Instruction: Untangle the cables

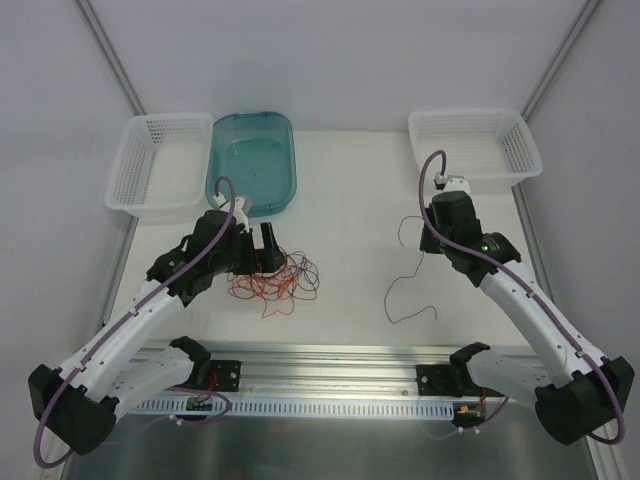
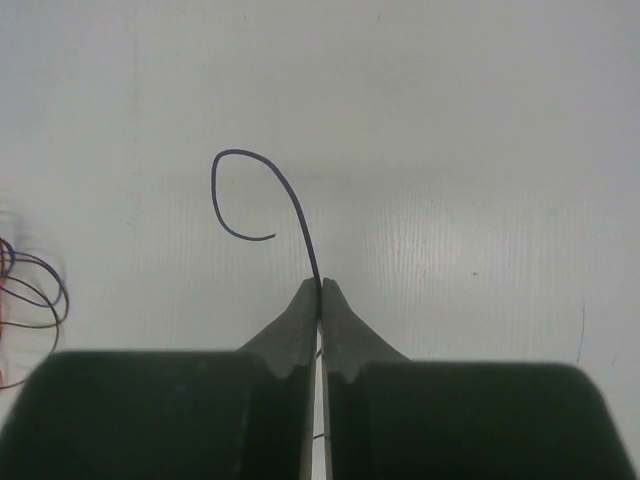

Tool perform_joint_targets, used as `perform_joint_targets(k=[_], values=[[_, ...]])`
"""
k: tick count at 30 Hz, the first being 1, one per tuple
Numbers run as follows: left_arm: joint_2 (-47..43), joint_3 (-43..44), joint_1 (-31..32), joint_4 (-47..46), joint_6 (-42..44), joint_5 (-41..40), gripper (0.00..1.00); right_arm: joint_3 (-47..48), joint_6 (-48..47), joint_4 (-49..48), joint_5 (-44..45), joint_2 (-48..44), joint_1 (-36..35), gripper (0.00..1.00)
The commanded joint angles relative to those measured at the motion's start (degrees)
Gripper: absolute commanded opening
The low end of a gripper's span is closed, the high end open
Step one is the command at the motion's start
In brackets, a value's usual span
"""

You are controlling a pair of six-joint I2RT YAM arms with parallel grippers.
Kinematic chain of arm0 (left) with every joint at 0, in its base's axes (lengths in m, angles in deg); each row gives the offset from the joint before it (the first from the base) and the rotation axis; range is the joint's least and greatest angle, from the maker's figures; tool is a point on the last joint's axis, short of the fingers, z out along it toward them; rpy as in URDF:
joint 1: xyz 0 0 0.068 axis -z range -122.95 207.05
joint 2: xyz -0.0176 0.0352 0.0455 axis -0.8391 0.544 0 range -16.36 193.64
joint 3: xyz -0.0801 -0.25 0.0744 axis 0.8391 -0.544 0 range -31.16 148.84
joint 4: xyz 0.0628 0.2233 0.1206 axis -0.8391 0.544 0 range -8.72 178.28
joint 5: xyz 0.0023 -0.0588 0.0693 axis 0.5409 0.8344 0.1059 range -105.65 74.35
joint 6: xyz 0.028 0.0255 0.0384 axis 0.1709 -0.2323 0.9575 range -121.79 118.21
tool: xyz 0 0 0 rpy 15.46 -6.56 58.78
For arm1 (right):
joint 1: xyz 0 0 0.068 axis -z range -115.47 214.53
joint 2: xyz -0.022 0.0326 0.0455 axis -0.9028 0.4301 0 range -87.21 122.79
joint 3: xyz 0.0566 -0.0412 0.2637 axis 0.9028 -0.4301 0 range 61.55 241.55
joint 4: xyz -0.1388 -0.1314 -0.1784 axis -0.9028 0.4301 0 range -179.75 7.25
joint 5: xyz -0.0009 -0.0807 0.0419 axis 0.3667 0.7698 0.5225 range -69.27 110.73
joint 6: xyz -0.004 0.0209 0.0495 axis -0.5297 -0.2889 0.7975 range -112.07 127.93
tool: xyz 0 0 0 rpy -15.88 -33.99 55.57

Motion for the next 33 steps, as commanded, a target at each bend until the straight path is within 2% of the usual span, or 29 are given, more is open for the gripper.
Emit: perform_joint_targets(k=[1,4,7,8,15,23,28,33], values=[[0.79,3.93,-2.54,5.22,5.07,0.58,0.99,8.85,-1.58,-0.55,-0.36,0.39,2.1,0.01],[-0.61,4.21,-5.0,5.93,7.71,-0.22,0.99,15.61,-2.29,0.86,-0.27,2.23,4.83,0.01],[-2.8,3.24,-7.73,5.93,9.91,-2.06,0.99,23.94,-3.87,2.27,3.57,4.78,6.85,0.01],[-3.34,2.89,-8.35,5.85,10.7,-4.85,0.99,26.16,-4.4,2.27,4.38,5.31,7.46,0.01],[-5.98,-1.59,-8.97,4.7,12.81,-11.82,0.99,42.95,-6.42,-1.77,5.0,14.87,15.1,0.01],[-5.1,-2.03,-9.14,4.53,13.43,-11.73,0.99,55.7,-11.08,-16.96,4.56,27.45,20.56,0.04],[-4.05,-2.21,-9.67,4.53,13.43,-11.99,0.99,63.78,-12.84,-27.5,-0.26,37.62,24.69,0.04],[-2.55,-2.47,-9.93,4.53,13.26,-12.0,0.99,72.05,-14.07,-33.92,-4.92,45.81,26.8,0.03]])
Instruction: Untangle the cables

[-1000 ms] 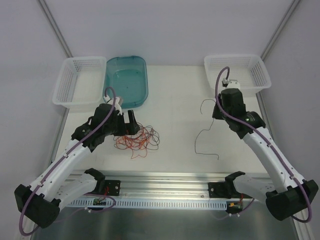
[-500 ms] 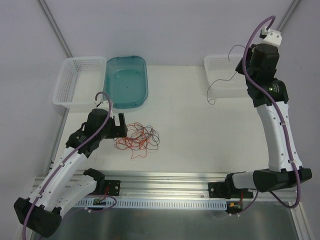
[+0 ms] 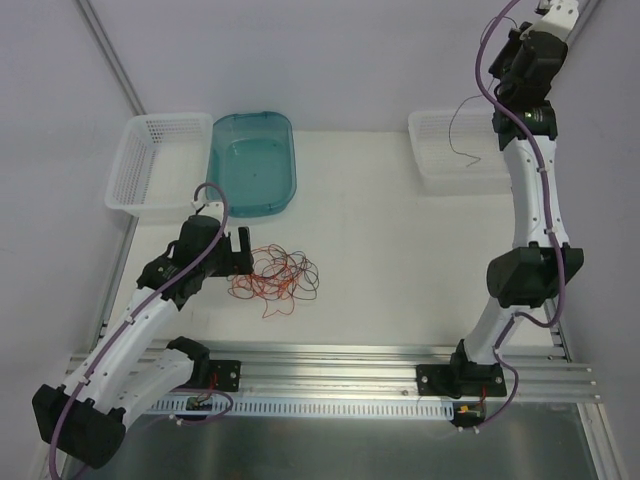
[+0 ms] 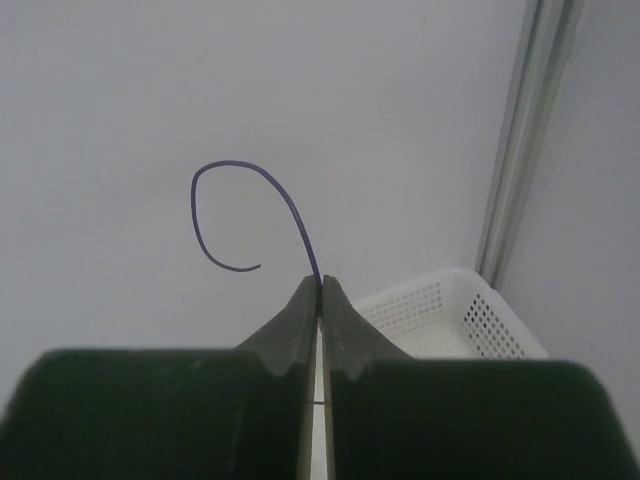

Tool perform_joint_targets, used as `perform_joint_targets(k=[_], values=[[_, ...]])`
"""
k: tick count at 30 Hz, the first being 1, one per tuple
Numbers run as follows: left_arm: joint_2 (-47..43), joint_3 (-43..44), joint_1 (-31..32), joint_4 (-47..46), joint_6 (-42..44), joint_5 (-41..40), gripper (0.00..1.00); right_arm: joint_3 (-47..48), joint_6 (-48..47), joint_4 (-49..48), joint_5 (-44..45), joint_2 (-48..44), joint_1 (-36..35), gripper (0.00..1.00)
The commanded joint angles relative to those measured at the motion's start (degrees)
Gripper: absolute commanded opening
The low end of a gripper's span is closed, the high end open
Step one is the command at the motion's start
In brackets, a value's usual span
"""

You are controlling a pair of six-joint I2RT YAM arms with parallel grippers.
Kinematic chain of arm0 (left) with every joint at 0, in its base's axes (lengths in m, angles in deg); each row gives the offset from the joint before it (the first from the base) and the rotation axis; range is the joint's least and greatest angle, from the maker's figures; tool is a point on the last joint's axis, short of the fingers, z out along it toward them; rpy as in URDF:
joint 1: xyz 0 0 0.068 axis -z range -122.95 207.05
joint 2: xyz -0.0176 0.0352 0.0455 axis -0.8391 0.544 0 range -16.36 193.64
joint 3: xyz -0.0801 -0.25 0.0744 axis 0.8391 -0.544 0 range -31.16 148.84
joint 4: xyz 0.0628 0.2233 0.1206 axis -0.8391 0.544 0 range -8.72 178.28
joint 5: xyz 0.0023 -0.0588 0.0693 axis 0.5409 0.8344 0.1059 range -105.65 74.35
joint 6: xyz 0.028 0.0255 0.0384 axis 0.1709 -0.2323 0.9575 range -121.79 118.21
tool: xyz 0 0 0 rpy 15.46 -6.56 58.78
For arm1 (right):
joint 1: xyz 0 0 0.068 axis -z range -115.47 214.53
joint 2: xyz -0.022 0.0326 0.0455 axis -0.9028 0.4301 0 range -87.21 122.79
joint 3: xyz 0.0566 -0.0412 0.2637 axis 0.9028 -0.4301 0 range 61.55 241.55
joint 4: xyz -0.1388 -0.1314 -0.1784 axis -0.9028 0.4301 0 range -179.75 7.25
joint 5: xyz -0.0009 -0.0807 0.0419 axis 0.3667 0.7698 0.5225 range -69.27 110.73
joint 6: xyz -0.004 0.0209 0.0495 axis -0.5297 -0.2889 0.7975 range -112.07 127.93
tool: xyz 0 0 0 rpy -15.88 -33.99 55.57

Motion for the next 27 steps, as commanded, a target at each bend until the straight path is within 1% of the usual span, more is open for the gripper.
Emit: perform_joint_targets(k=[1,6,9,11,17,20,22,23,24,26,27], values=[[1.01,-0.4,-0.71,-0.57,1.43,-1.46,0.99,6.48,-2.09,-11.08,-4.58,3.43,0.99,0.03],[2.42,-0.31,-1.32,-0.65,1.69,-1.64,0.99,7.81,-2.45,-14.25,-5.55,8.35,2.92,0.04],[3.29,-0.4,-1.59,-0.65,1.69,-1.55,0.99,5.18,-2.44,-16.09,-5.73,11.16,3.8,0.08],[3.56,-0.31,-1.68,-0.65,1.78,-1.64,0.99,3.69,-2.36,-16.18,-5.38,13.97,4.24,0.08],[4.79,-0.31,-1.85,-0.83,2.05,-0.67,0.99,3.77,-1.92,-11.27,-5.2,22.66,5.39,0.09],[5.14,-0.31,-1.94,-0.92,2.05,-0.58,0.99,3.68,-2.18,-8.98,-5.03,26.27,5.82,0.12],[5.06,-0.31,-2.03,-0.83,1.96,-0.41,0.99,3.51,-2.01,-8.36,-4.85,27.34,6.09,0.23],[5.06,-0.22,-2.03,-0.92,1.96,-0.14,0.99,3.42,-1.66,-6.62,-4.76,27.69,6.35,0.32],[4.97,-0.31,-2.11,-0.92,1.87,-0.05,0.99,3.42,-1.48,-5.3,-4.93,27.78,6.44,0.47],[4.88,-0.22,-2.03,-0.92,1.87,0.47,0.99,2.89,-0.95,-4.15,-5.81,26.73,6.53,0.59],[4.79,-0.22,-2.11,-0.92,1.78,0.65,0.99,2.46,-0.78,-3.27,-6.25,24.72,6.53,0.7]])
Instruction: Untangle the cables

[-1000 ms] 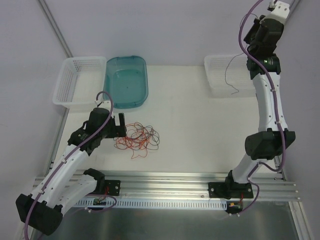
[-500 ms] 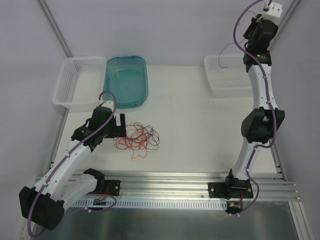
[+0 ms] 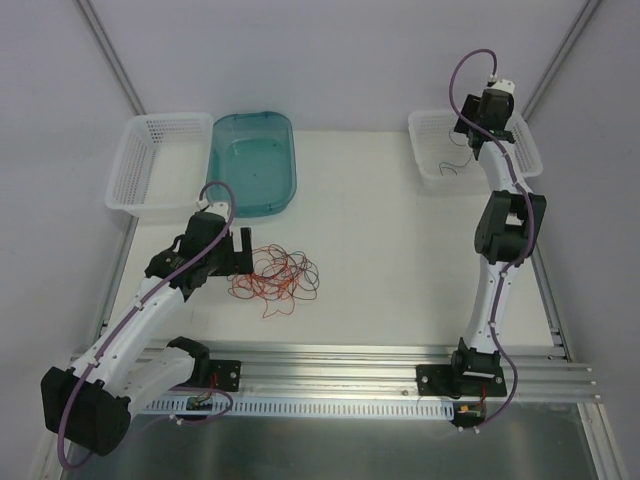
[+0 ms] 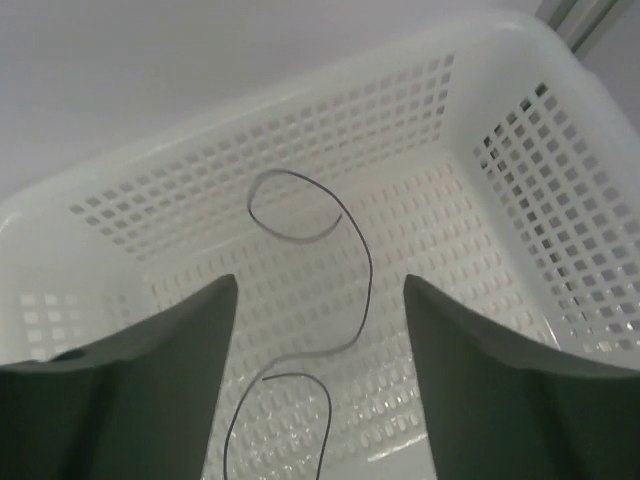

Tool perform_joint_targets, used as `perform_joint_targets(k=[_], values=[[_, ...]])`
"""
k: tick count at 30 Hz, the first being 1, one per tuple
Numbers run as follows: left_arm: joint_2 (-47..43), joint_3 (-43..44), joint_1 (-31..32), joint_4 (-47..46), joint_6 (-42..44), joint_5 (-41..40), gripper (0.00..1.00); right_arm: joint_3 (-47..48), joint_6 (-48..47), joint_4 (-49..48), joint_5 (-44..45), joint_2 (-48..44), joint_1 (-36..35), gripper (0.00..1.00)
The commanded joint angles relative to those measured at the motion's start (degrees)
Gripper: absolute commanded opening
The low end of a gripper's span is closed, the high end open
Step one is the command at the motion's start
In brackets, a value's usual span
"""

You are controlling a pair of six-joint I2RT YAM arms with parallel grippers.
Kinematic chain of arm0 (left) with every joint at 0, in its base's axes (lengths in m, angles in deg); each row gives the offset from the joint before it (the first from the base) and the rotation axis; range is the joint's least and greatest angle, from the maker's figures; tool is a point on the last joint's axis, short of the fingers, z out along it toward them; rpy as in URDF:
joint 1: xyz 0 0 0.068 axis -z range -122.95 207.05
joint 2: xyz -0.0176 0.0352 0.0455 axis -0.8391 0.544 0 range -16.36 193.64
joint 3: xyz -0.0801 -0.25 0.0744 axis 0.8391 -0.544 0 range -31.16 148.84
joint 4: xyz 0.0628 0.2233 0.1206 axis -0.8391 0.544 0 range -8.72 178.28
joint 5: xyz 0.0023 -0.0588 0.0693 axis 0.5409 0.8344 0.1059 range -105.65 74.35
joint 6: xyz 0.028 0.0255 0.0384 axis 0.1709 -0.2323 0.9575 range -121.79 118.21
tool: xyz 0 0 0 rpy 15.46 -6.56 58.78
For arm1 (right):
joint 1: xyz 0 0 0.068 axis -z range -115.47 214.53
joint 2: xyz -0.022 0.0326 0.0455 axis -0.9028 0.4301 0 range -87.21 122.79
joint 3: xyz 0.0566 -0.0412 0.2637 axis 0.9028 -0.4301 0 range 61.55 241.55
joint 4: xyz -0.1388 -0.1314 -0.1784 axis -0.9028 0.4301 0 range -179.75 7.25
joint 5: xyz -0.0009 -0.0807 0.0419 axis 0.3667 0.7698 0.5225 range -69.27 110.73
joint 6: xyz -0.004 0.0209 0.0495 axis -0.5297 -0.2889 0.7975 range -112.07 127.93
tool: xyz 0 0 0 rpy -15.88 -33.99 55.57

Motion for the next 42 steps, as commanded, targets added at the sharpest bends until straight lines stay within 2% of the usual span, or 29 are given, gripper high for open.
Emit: perform_joint_targets(k=[1,3,8,15,16,18,23,26,29,33,37,42], values=[[-0.3,0.0,-0.61,-0.87,0.43,0.95,0.99,0.57,0.89,0.52,-1.51,-6.87,0.45,0.75],[-0.39,0.09,-0.78,-0.87,0.25,2.09,0.99,-1.62,1.5,1.65,-2.73,-9.68,0.28,0.86],[-2.14,0.0,-1.13,-0.87,-0.72,3.5,0.99,-4.61,3.08,9.47,-5.64,-19.96,-2.43,0.92],[-5.48,-0.27,-1.14,-0.87,-2.21,5.52,0.99,-23.05,11.16,17.56,-14.85,-36.66,-11.05,0.98],[-5.4,-0.44,-1.13,-0.87,-2.73,5.79,0.99,-28.47,12.13,17.92,-15.65,-38.25,-12.19,0.98],[-5.05,-0.44,-1.14,-0.79,-3.96,6.75,0.99,-34.03,14.42,17.66,-17.76,-43.42,-16.4,1.0],[-3.47,-1.49,-1.05,-1.22,-9.67,11.23,0.99,-49.07,14.95,17.57,-16.37,-52.05,-28.52,0.99],[-2.41,-2.55,0.18,-2.89,-9.42,13.69,0.99,-56.96,16.35,15.3,-18.02,-57.32,-33.36,1.0],[-1.1,-2.12,3.77,-4.3,-5.65,14.84,0.99,-63.91,16.97,13.88,-18.47,-61.72,-37.42,0.99],[1.28,0.26,11.33,-4.3,5.31,13.96,0.99,-69.28,15.57,13.18,-18.65,-65.76,-41.64,1.0],[4.26,1.84,14.41,-4.22,16.05,15.72,0.96,-73.25,15.3,12.39,-18.48,-69.72,-44.19,0.99],[7.52,3.07,14.95,-4.21,26.69,19.24,0.9,-75.81,14.78,11.33,-18.83,-75.0,-44.63,0.99]])
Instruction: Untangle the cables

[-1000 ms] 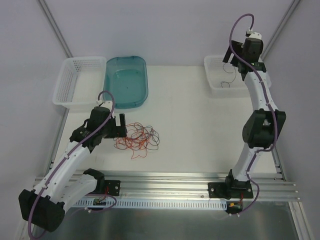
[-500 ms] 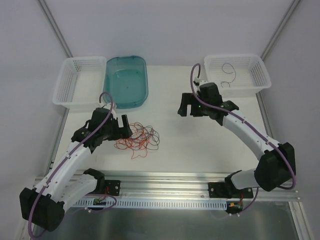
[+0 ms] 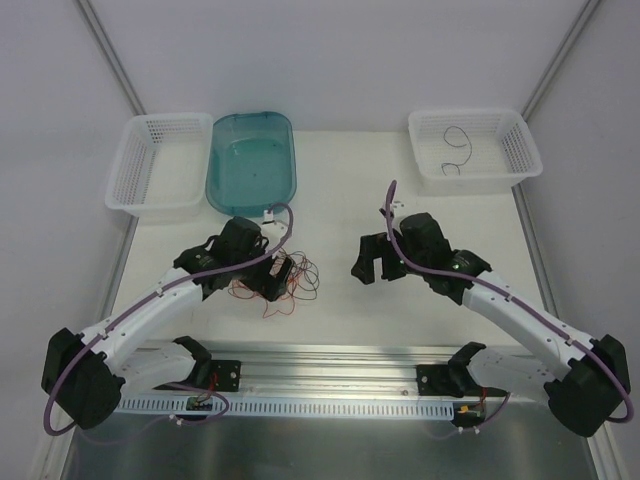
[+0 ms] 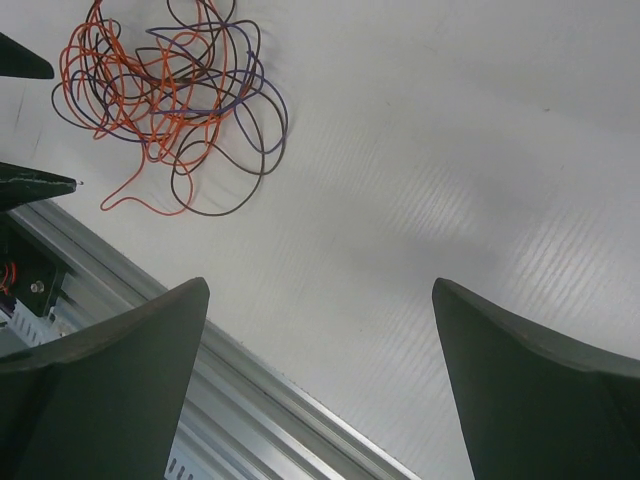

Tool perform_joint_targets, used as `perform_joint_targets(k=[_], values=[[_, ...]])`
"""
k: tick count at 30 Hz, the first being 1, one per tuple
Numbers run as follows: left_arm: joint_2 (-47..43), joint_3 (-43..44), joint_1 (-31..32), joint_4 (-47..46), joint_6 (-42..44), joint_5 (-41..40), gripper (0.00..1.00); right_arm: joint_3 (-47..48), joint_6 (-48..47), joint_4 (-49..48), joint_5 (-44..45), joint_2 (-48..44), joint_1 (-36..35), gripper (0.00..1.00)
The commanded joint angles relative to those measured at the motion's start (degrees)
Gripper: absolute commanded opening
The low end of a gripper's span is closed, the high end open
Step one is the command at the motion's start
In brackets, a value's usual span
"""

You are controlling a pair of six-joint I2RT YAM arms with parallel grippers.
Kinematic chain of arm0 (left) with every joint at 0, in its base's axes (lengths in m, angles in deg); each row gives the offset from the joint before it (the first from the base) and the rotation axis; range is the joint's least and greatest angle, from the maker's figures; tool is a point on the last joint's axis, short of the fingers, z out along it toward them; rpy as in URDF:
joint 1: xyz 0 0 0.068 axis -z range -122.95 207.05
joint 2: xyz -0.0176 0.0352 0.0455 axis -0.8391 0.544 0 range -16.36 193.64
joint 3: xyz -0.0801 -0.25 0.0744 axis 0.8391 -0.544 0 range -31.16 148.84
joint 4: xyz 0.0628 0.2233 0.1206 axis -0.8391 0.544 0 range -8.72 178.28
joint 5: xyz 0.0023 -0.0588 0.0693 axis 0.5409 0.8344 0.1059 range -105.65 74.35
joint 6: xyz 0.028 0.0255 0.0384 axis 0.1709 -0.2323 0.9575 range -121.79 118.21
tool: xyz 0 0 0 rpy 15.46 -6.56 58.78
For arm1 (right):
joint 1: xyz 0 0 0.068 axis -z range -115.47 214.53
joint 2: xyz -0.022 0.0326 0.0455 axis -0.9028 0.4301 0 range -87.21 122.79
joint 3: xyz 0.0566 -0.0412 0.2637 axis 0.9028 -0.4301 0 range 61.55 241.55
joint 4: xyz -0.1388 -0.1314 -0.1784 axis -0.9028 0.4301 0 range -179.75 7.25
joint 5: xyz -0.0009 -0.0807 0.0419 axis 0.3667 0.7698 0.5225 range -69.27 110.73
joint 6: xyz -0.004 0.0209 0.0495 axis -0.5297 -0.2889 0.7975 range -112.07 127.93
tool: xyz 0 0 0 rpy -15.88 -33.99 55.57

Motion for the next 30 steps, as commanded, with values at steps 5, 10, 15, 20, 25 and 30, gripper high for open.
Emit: perform_joint_targets(k=[5,10,15,20,25,30], values=[[0.77,2.68,0.99,-0.02,19.96,3.53,0.81,-1.52,-1.21,-2.98,-0.84,-5.33,-0.4,0.99],[1.55,1.28,1.07,0.78,26.74,4.93,0.75,-2.31,-0.77,-3.78,-1.54,-5.25,-0.4,0.99],[6.65,1.62,0.98,1.48,28.06,0.01,0.71,-2.05,-0.42,-4.83,-2.42,-4.19,-0.48,0.99],[8.76,2.42,0.99,1.66,28.85,0.01,0.61,-2.14,-0.15,-5.27,-2.77,-3.57,-0.4,0.99],[10.35,2.33,0.99,1.66,28.59,1.32,0.47,-2.66,0.29,-6.15,-3.21,-2.7,-0.48,0.99],[10.79,2.68,0.98,1.83,27.98,2.29,0.08,-2.75,0.64,-6.59,-3.48,-2.43,-0.57,0.99]])
